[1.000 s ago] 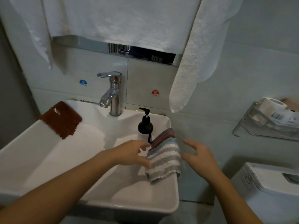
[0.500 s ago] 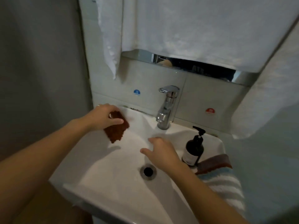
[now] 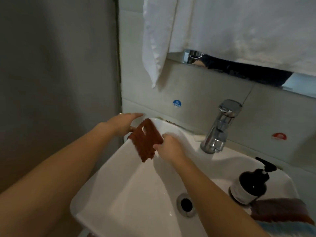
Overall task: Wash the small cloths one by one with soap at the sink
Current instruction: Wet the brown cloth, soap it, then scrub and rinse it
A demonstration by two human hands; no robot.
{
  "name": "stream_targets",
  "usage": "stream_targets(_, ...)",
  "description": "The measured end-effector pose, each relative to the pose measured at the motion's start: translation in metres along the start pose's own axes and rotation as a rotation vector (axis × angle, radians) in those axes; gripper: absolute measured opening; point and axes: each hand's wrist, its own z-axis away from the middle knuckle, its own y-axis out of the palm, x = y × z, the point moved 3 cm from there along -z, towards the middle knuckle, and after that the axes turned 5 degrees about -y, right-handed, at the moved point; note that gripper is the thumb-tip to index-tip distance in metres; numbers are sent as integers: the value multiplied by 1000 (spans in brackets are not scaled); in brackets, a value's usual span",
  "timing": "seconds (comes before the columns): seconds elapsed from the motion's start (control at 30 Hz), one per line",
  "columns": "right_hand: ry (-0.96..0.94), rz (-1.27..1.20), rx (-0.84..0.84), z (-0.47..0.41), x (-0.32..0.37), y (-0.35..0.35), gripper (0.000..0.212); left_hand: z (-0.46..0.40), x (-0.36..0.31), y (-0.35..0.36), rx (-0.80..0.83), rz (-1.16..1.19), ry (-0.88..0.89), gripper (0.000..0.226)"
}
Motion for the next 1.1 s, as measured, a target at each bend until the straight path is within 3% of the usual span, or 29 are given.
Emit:
stream_targets(0.23,42,-5,-78,-25,11,9,24,-13,-6,1,60,117,141,70)
stream_targets(0.47,59,41,-98,-32,20,13,15,-9,-2,-1,56,257,112,25)
stream_targets(0.6,46,-14,-111,-21,19,9,8,3,-4,-9,65,286,90,35)
stream_targets(0.83,0,-121,-174,16,-5,-20,4,34,-22,-44,97,366,50,23)
stream_targets(0.97,10,-181,-196,49,-22,-34,4,55,-53,-49,198,345,89,29)
stream_targets(1.1,1,-259,-142,90,-45,-42,8,73,-80,-28,419,325,70,36)
